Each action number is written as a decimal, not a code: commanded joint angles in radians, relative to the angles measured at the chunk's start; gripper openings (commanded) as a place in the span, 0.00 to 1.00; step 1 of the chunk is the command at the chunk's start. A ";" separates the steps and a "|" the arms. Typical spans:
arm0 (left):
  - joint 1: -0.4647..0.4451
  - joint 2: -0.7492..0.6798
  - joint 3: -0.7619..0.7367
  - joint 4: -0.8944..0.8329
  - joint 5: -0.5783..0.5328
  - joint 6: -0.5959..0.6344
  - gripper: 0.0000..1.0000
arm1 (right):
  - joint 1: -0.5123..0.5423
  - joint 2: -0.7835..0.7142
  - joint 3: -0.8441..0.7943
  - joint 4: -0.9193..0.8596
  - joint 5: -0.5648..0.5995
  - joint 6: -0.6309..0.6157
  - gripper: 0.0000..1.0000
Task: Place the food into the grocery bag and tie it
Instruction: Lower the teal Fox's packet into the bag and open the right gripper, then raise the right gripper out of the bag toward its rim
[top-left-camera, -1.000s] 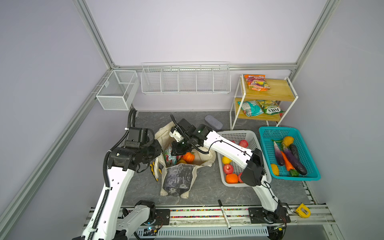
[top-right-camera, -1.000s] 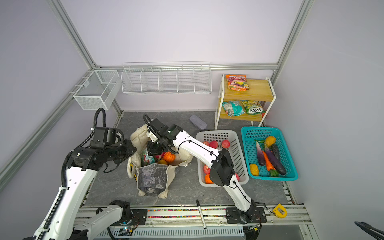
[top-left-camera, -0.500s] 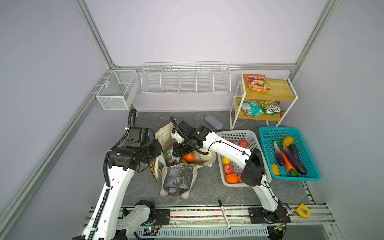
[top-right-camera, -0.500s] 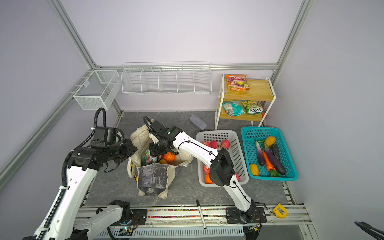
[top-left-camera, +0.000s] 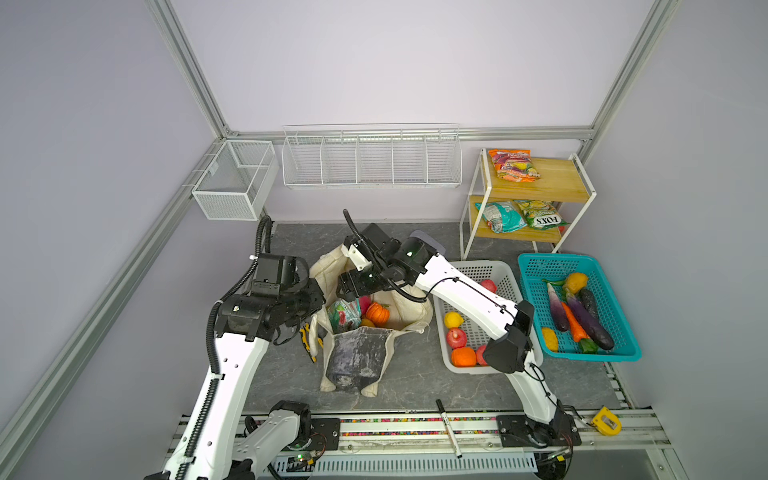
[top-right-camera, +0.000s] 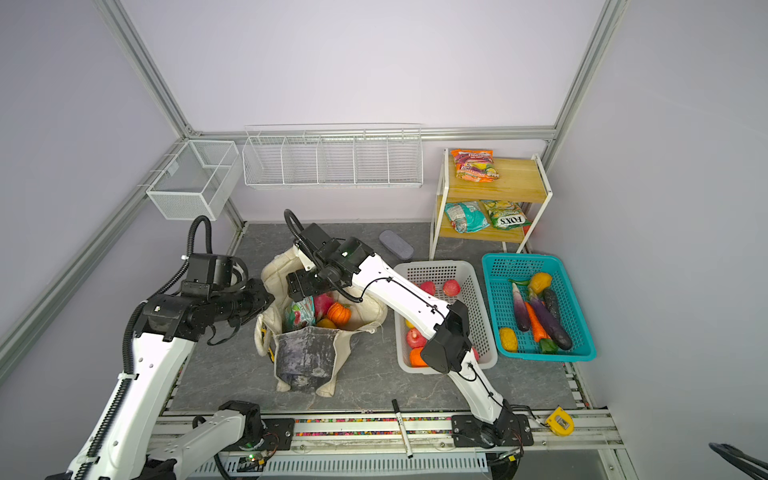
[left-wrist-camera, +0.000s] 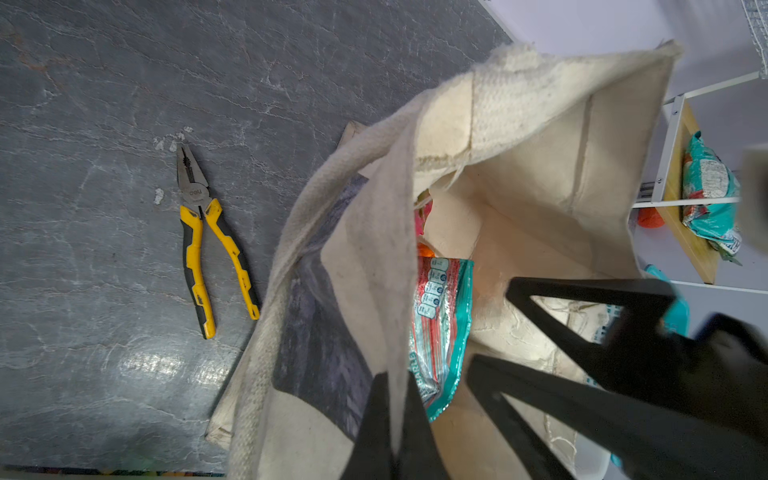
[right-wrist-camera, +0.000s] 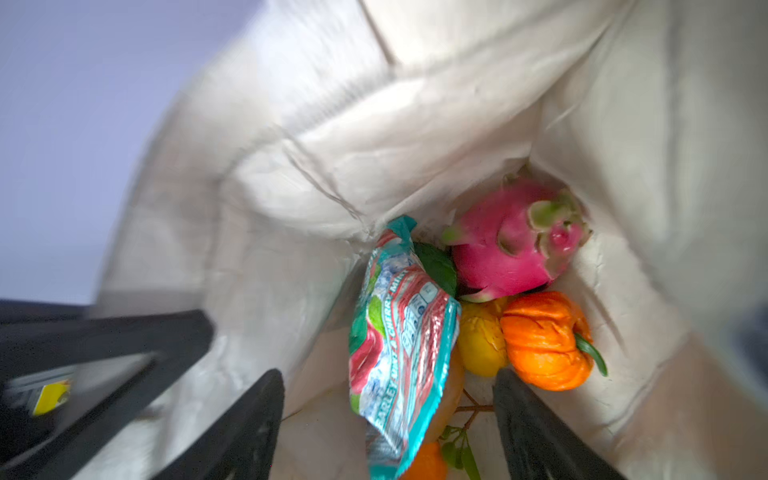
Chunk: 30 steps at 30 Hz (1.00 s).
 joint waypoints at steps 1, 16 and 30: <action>0.003 -0.014 0.018 0.012 0.001 -0.002 0.01 | 0.003 -0.089 0.058 -0.067 0.082 -0.045 0.84; 0.003 0.017 0.018 0.023 0.009 -0.004 0.02 | -0.099 -0.395 -0.314 -0.123 0.339 -0.063 0.89; -0.001 0.011 0.003 0.021 0.011 -0.012 0.07 | -0.204 -0.589 -0.969 0.185 0.110 0.181 0.76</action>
